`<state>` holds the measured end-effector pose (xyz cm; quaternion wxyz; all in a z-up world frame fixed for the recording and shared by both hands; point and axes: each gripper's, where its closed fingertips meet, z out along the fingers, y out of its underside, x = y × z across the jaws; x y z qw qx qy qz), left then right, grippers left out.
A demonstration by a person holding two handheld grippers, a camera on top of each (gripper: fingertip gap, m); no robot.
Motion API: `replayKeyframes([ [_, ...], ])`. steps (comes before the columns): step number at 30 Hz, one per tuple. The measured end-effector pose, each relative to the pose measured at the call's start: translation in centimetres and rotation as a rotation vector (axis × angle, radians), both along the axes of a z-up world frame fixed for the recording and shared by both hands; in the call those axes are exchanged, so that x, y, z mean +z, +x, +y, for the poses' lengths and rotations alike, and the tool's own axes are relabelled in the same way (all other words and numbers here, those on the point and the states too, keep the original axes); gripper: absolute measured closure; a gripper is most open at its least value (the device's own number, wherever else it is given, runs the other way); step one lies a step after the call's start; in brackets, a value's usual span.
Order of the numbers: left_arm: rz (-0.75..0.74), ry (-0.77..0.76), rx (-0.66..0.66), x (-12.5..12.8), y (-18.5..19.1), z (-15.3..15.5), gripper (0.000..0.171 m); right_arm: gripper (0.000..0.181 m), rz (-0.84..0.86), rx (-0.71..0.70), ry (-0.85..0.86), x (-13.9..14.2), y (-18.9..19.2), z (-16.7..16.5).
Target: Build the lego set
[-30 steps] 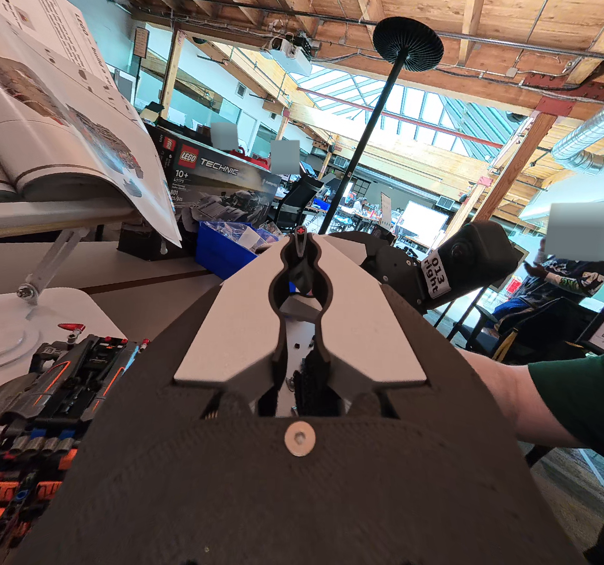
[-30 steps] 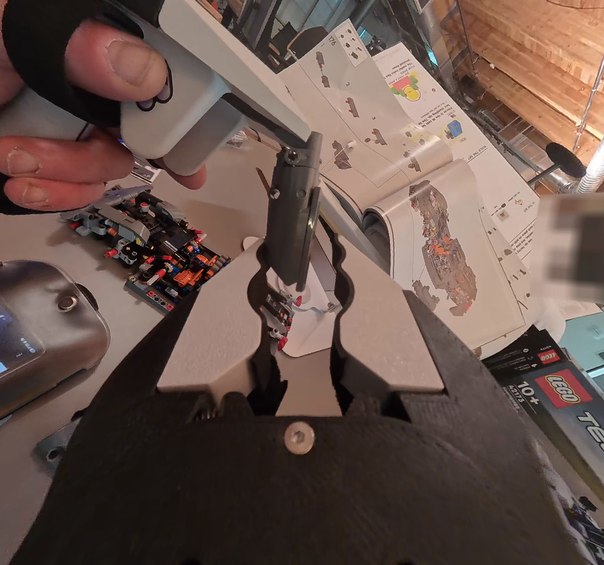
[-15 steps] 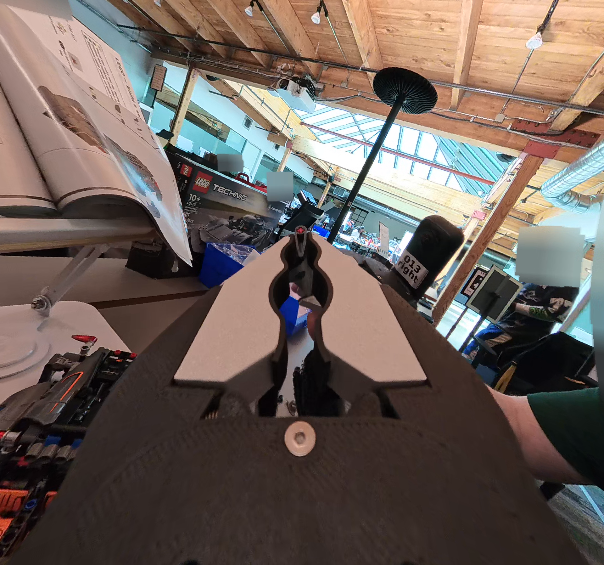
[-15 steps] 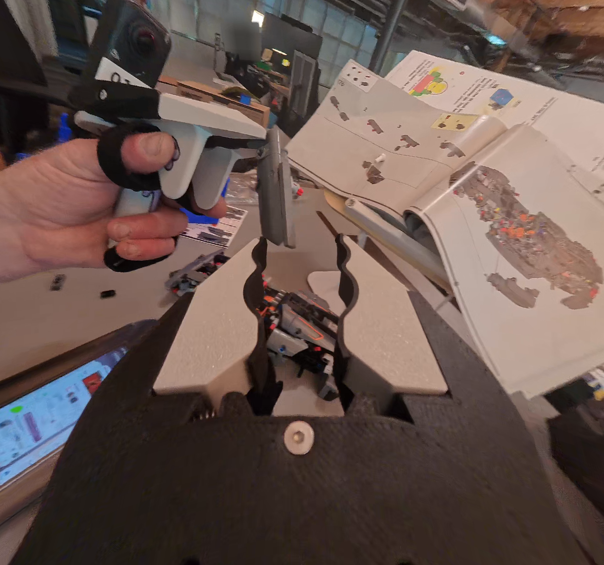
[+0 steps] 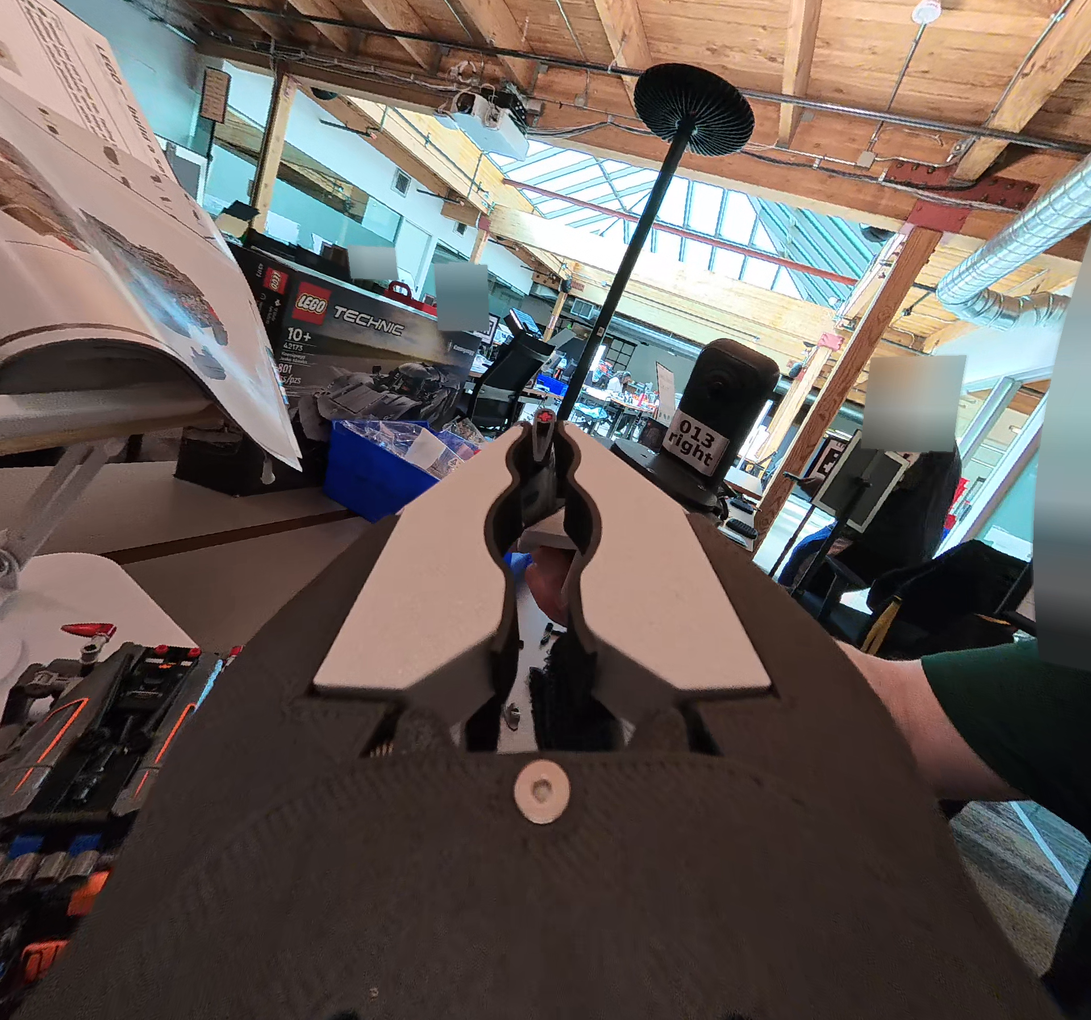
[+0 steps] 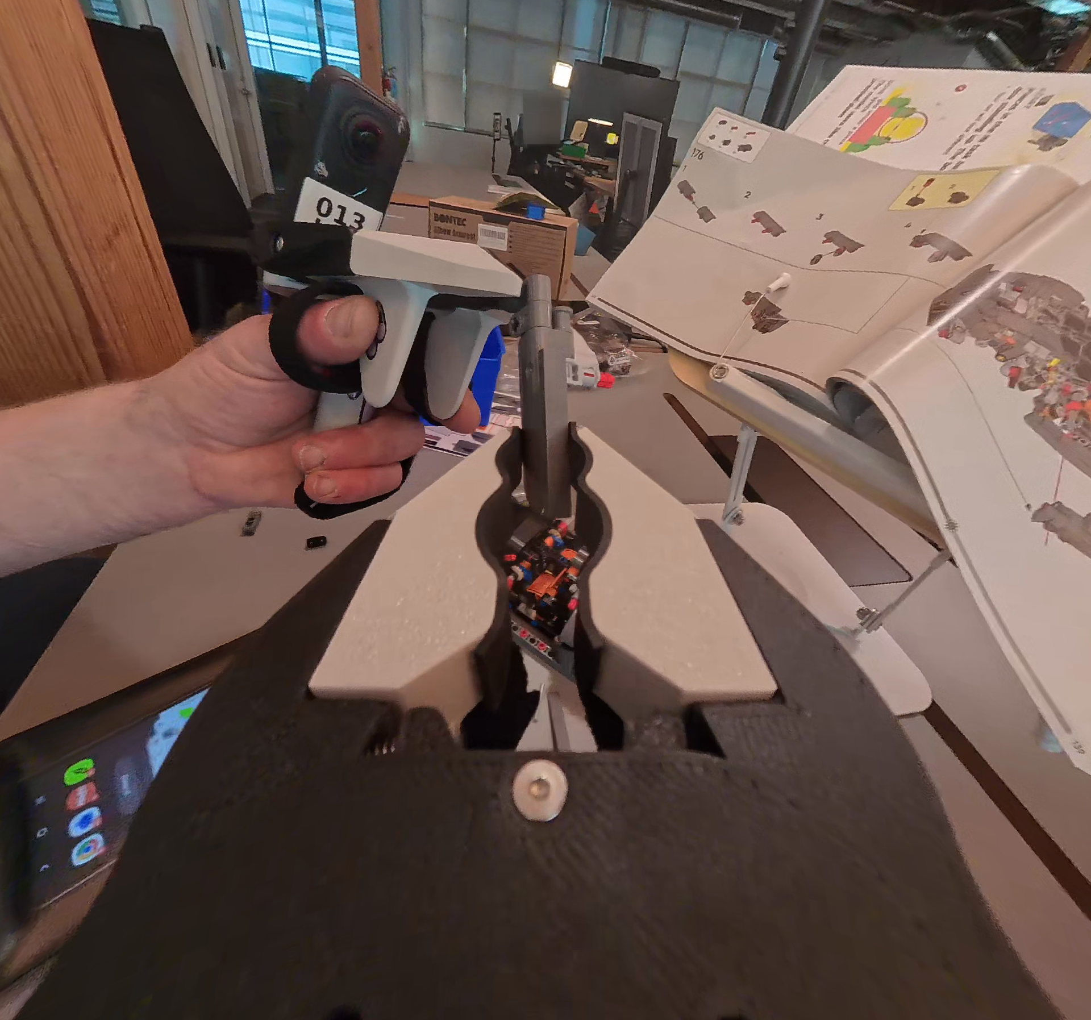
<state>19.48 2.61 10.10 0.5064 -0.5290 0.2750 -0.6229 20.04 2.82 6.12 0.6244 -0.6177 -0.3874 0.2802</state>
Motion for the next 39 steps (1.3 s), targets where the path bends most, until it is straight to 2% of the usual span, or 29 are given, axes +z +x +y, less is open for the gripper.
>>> replayKeyframes([
  [6,0.012,0.000,0.012,0.0,-0.2,0.2,0.154,0.176,-0.158,-0.150,0.219,0.8,0.5,0.1],
  [12,0.052,-0.015,0.024,-0.5,-0.6,0.5,0.152,0.176,-0.333,-0.275,0.374,0.5,0.9,0.6],
  [19,0.188,0.056,0.110,0.6,-4.1,0.4,0.150,0.176,-0.332,-0.254,0.327,-0.1,0.9,0.9],
  [24,0.394,0.137,0.179,-0.2,-6.6,-0.4,0.149,0.176,-0.373,-0.249,0.269,-1.7,0.8,1.6],
  [28,0.577,0.182,0.108,-3.4,-5.7,-2.6,0.148,0.176,-0.358,-0.256,0.226,-2.3,1.2,2.2],
  [31,0.746,0.227,0.031,-7.1,-4.1,-4.4,0.145,0.176,-0.341,-0.262,0.186,-2.8,1.6,2.7],
  [36,0.934,0.281,-0.174,-13.0,-0.5,-9.2,0.141,0.176,-0.418,-0.280,0.166,-4.6,2.8,3.2],
  [39,1.056,0.330,-0.243,-16.6,1.0,-11.4,0.136,0.176,-0.403,-0.285,0.143,-4.9,3.5,3.4],
])
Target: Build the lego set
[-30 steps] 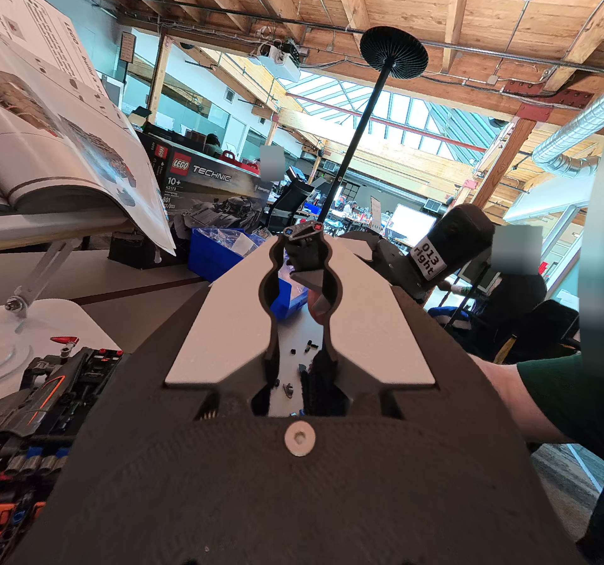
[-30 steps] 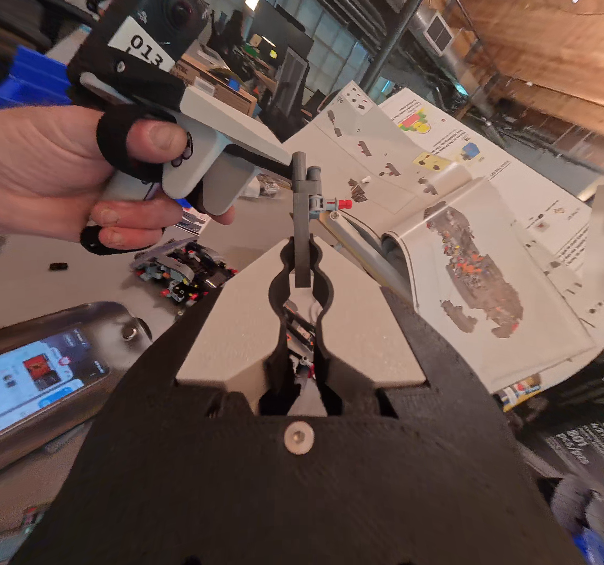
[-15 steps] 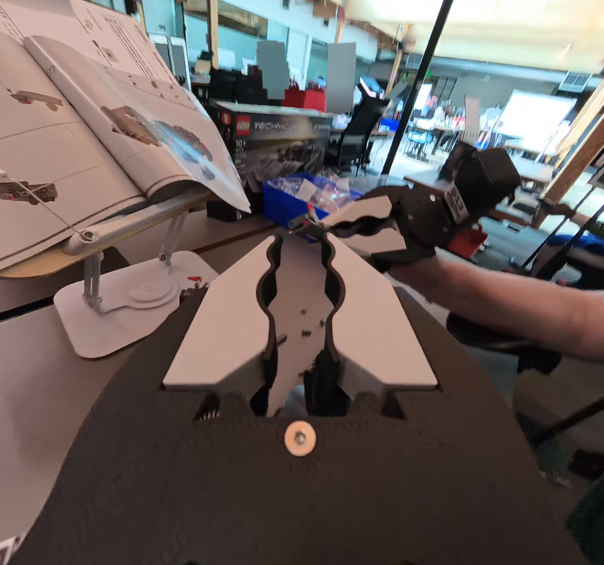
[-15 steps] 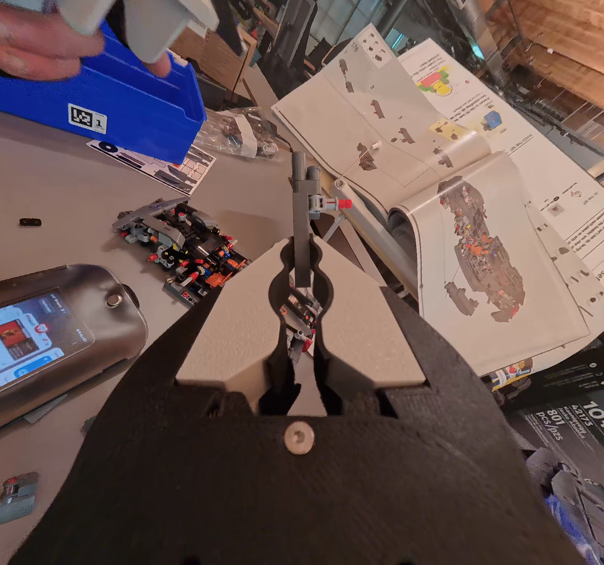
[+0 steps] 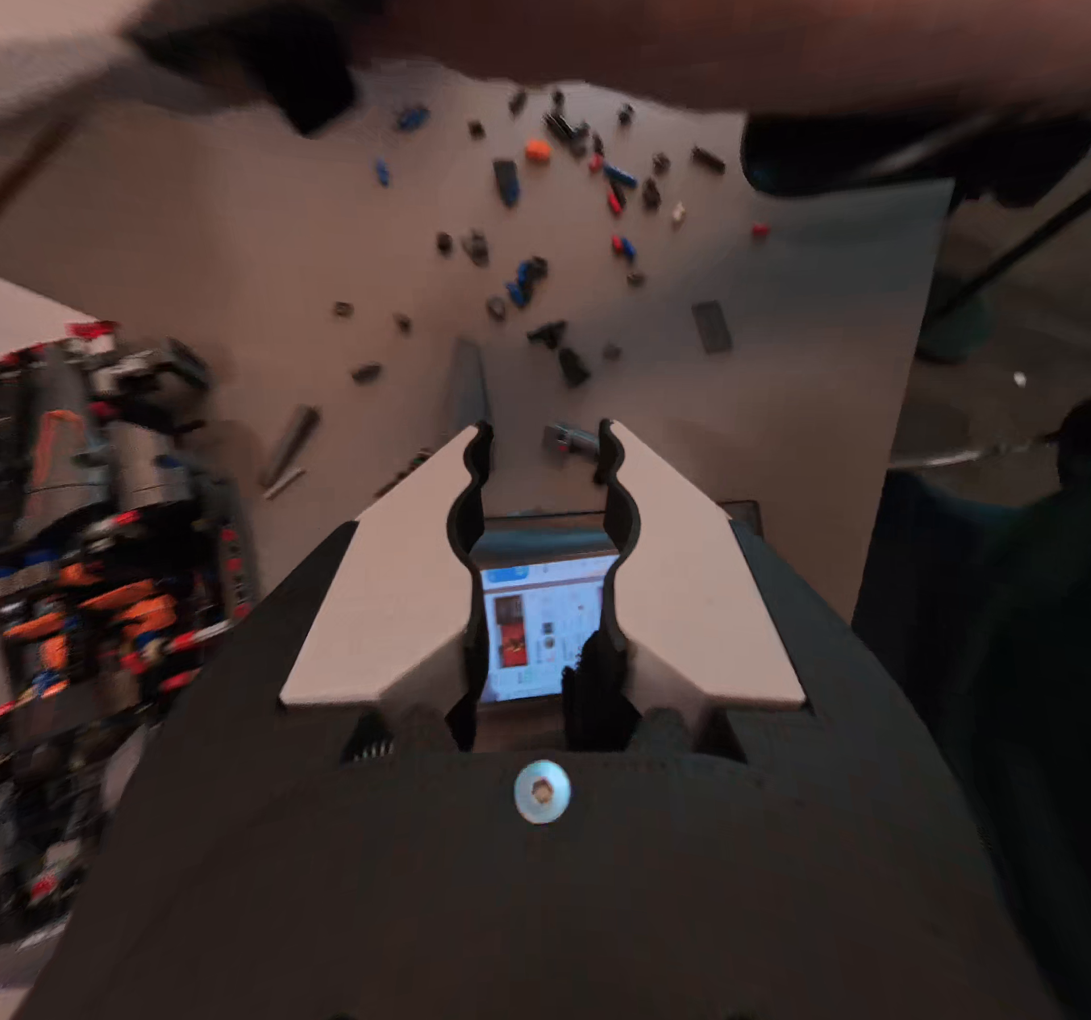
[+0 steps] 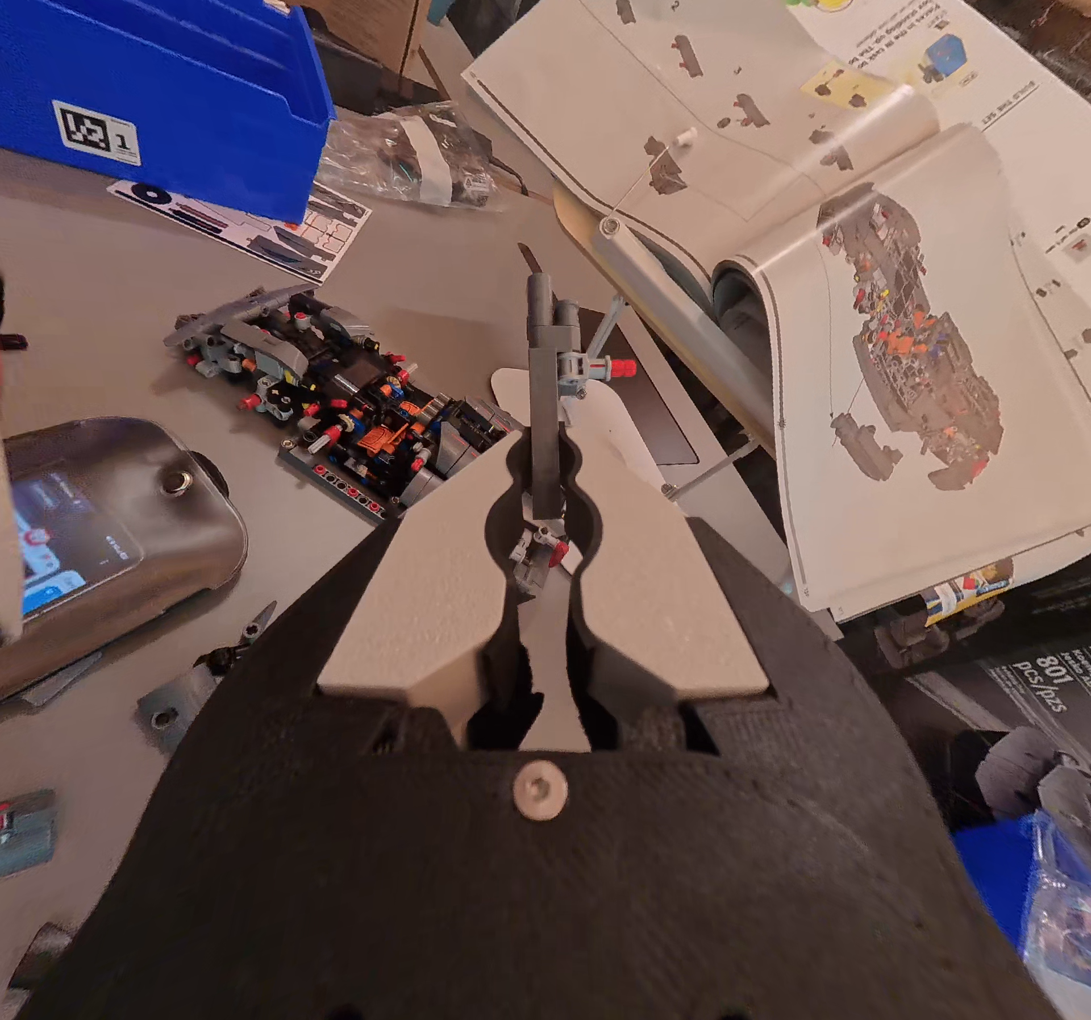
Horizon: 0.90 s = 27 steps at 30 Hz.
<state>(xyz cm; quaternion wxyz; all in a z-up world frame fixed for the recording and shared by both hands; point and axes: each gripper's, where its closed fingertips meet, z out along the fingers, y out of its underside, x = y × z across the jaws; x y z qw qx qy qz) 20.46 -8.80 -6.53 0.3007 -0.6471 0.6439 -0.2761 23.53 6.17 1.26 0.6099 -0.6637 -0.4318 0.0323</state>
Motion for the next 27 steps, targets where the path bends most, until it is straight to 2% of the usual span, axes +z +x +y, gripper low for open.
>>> replayKeyframes([
  [4,0.095,0.011,-0.071,-3.6,1.5,-2.5,0.124,0.176,0.016,0.001,-0.025,-0.1,0.0,0.1],
  [7,0.187,0.040,-0.041,-5.9,1.8,-2.6,0.110,0.176,-0.020,0.009,-0.031,-0.7,-0.4,-0.1],
  [11,0.185,0.010,-0.022,-6.7,2.5,-3.5,0.110,0.176,-0.046,0.025,-0.028,-0.9,-1.0,-0.4],
  [15,0.221,0.030,-0.002,-7.9,2.7,-3.5,0.123,0.176,-0.041,0.028,-0.030,-0.8,-1.0,-0.4],
  [20,0.267,0.090,0.002,-9.2,3.1,-3.4,0.147,0.176,-0.036,0.024,-0.027,-0.6,-0.8,-0.4],
  [25,0.252,0.108,0.016,-9.4,3.2,-2.9,0.171,0.177,-0.032,0.027,-0.028,-0.6,-0.8,-0.4],
  [27,0.240,0.112,0.020,-9.3,3.3,-2.8,0.171,0.176,-0.033,0.029,-0.030,-0.6,-0.9,-0.4],
])
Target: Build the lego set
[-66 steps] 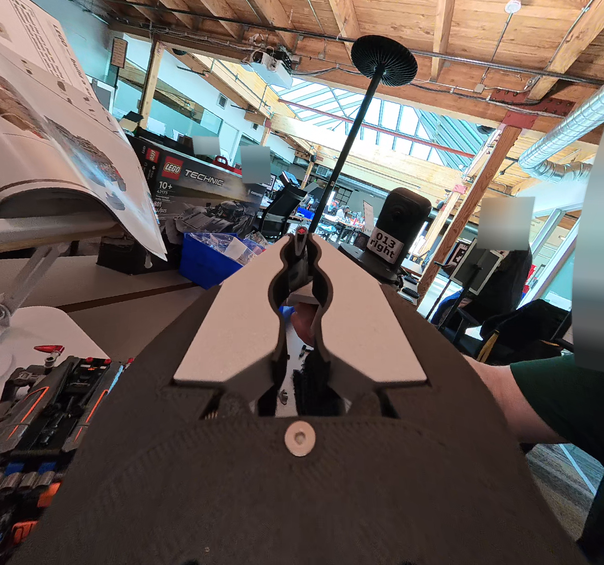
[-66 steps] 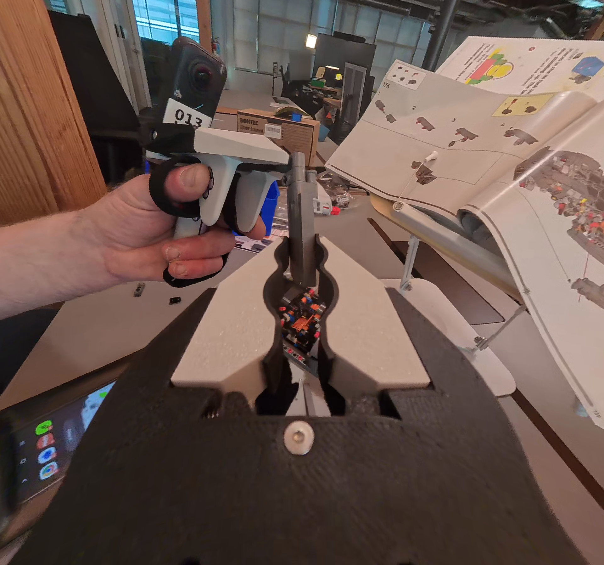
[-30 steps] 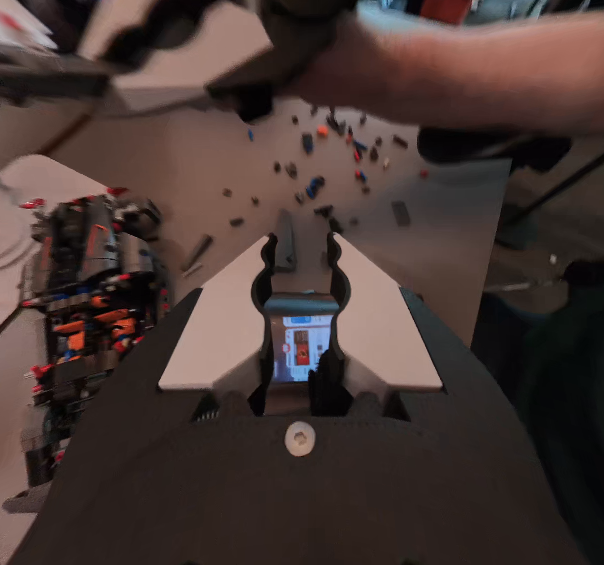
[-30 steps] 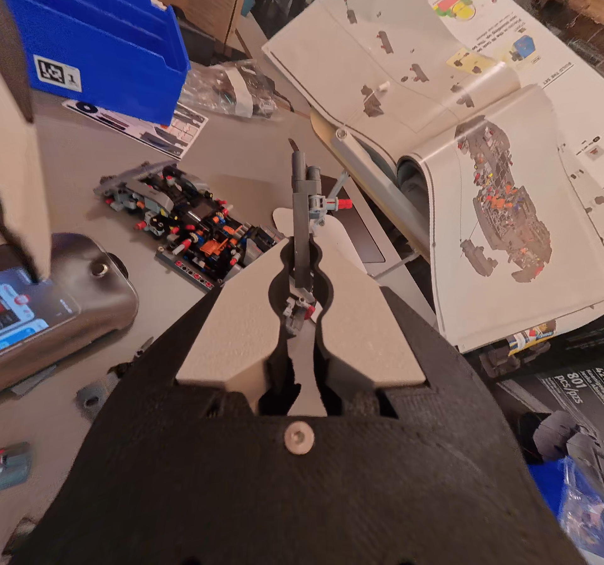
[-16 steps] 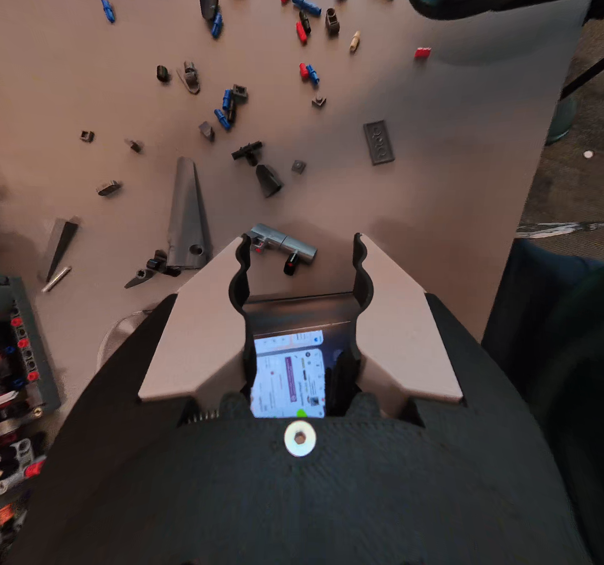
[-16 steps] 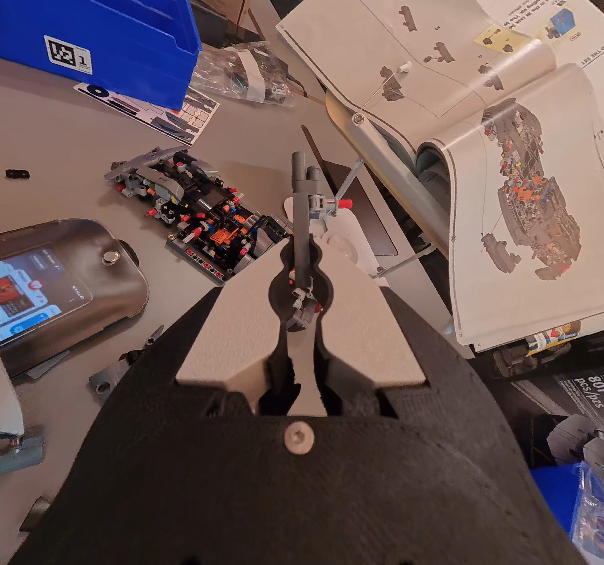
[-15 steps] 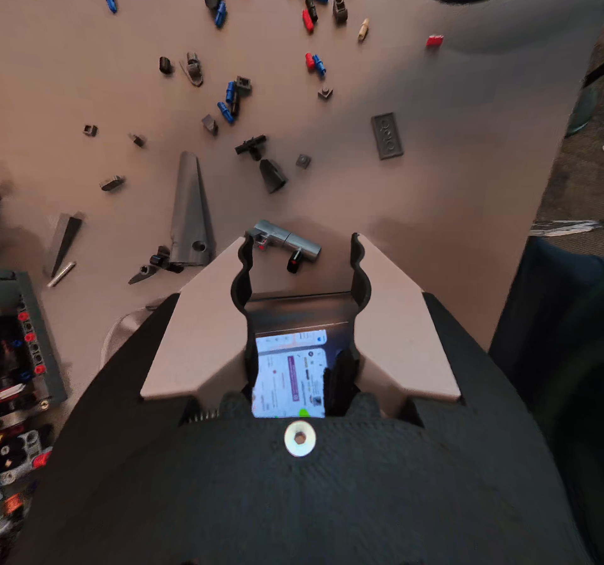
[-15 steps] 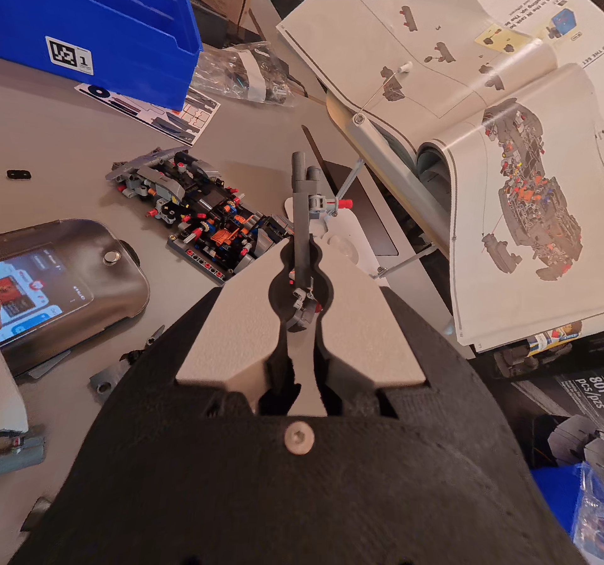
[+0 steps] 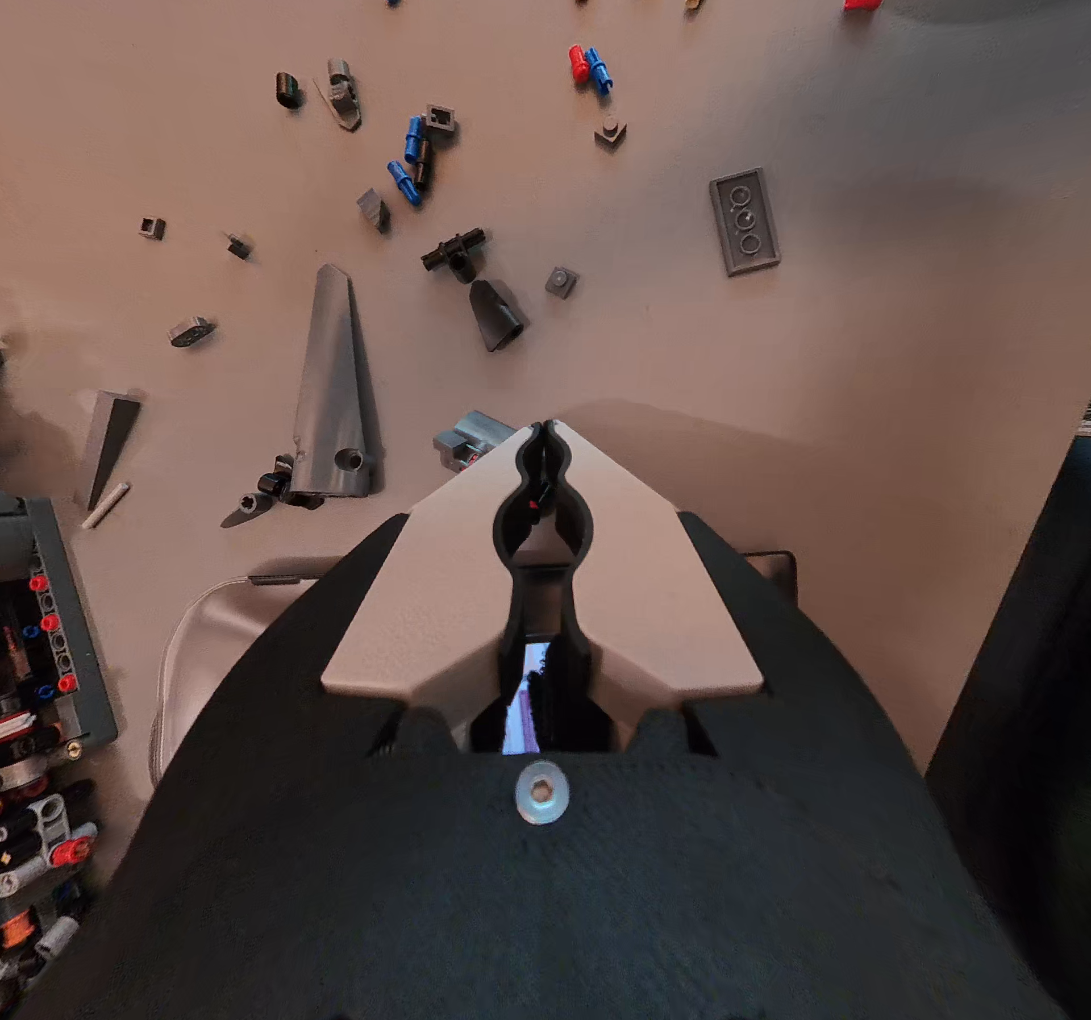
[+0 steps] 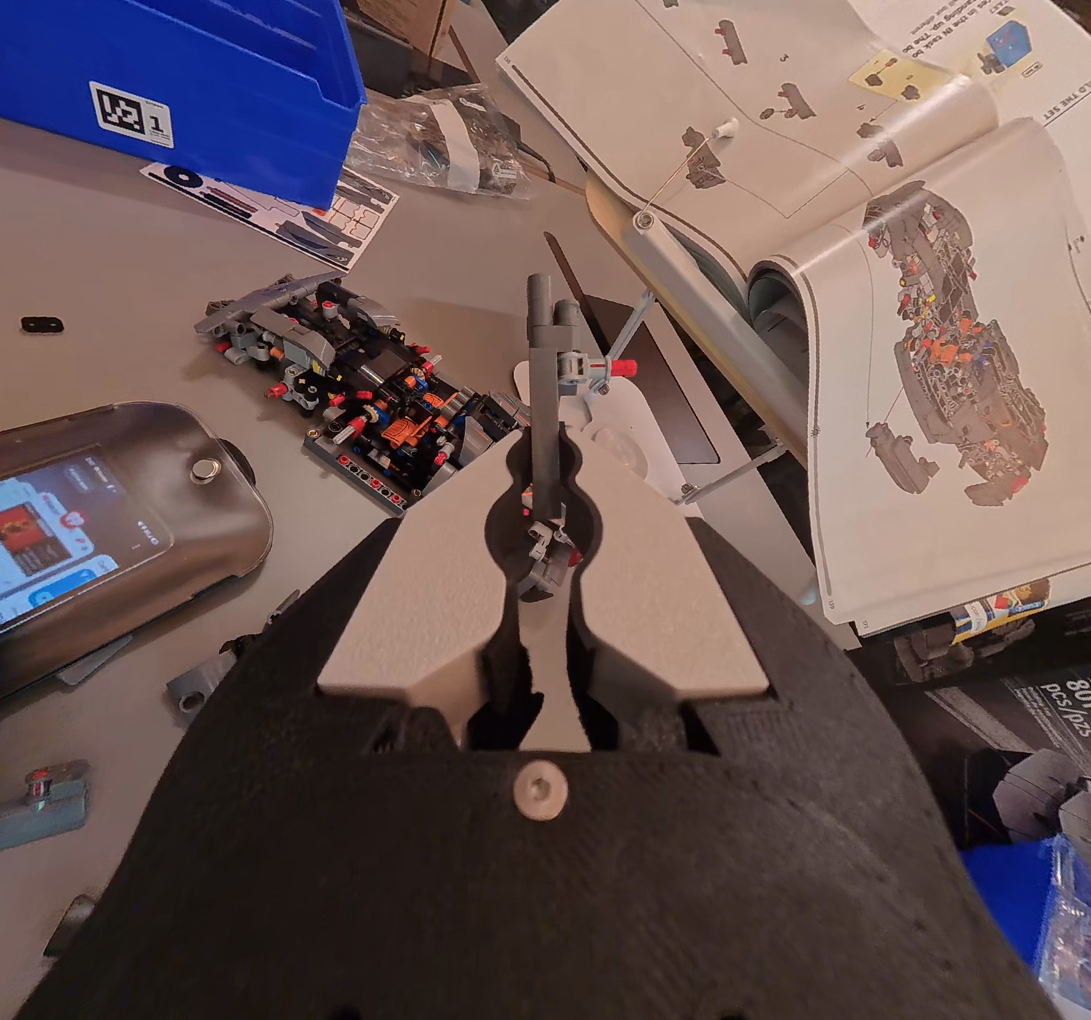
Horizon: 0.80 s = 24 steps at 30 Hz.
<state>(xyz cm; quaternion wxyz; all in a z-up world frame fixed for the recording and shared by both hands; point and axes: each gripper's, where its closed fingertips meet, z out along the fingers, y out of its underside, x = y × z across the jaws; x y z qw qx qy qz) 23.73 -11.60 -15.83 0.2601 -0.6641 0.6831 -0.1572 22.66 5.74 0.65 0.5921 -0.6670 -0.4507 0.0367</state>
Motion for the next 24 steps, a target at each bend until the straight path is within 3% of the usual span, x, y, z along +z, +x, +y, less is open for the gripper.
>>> replayKeyframes([
  [21,-0.117,0.025,0.009,2.9,-0.8,1.4,0.171,0.177,0.071,0.020,-0.054,-0.1,0.0,0.1],
  [24,-0.149,0.038,0.023,3.7,-0.8,2.0,0.165,0.177,0.079,0.027,-0.059,-0.1,0.0,0.1],
])
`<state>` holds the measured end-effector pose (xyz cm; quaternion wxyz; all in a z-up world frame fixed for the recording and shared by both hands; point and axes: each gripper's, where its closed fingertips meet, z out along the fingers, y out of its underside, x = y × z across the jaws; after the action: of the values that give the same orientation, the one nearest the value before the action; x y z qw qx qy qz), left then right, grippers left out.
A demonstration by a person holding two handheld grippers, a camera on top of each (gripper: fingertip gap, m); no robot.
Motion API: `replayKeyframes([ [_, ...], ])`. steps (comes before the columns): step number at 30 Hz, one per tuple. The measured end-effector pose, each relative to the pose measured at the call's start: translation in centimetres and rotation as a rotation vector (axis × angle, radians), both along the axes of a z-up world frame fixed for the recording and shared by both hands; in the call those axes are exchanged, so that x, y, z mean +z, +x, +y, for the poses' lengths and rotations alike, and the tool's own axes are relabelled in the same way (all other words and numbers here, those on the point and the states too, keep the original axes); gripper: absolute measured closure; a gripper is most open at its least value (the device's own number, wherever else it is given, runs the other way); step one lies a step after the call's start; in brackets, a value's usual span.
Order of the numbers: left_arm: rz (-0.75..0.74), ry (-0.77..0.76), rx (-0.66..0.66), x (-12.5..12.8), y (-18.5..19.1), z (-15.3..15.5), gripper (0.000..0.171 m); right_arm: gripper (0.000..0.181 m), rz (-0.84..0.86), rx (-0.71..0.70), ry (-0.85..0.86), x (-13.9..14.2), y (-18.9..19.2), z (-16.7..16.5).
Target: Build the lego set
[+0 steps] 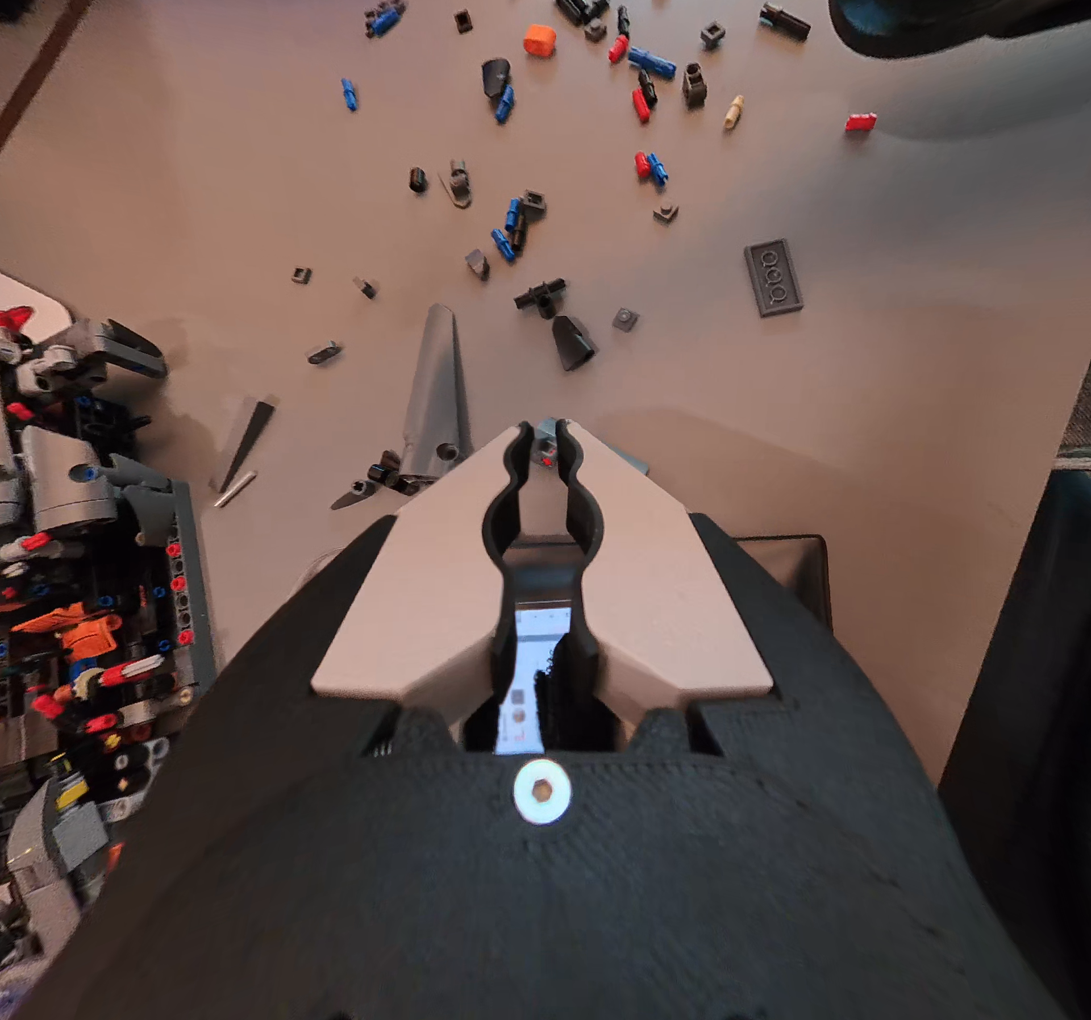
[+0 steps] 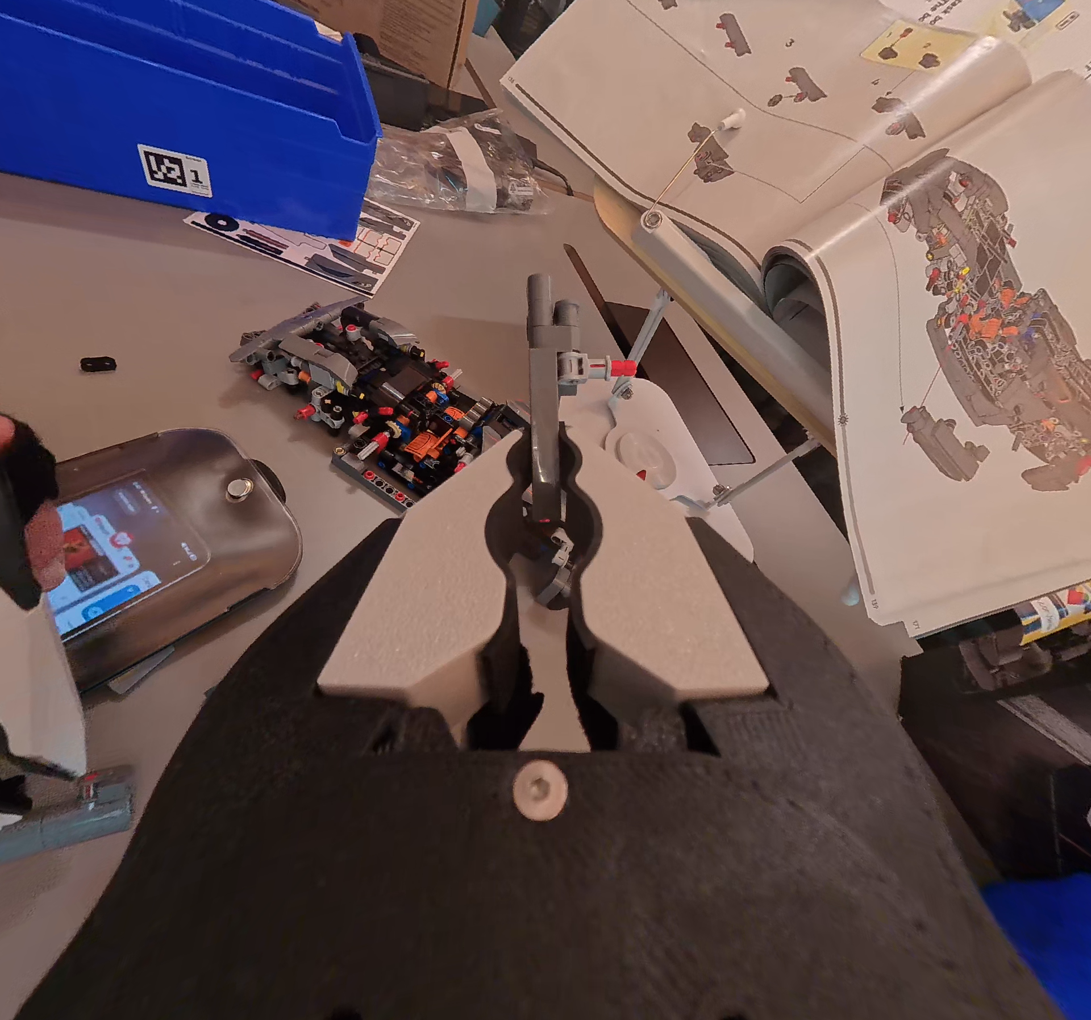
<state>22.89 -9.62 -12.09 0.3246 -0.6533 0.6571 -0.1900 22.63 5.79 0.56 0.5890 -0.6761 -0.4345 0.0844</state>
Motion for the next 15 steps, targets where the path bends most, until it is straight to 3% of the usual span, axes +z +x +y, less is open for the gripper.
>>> replayKeyframes([
  [7,-0.084,0.061,0.064,3.2,-1.0,2.3,0.153,0.177,-0.005,0.009,0.031,0.4,-0.2,-0.2],
  [15,-0.353,0.084,0.228,10.4,-3.3,6.7,0.143,0.176,-0.082,0.020,0.168,1.3,-0.9,-1.0],
])
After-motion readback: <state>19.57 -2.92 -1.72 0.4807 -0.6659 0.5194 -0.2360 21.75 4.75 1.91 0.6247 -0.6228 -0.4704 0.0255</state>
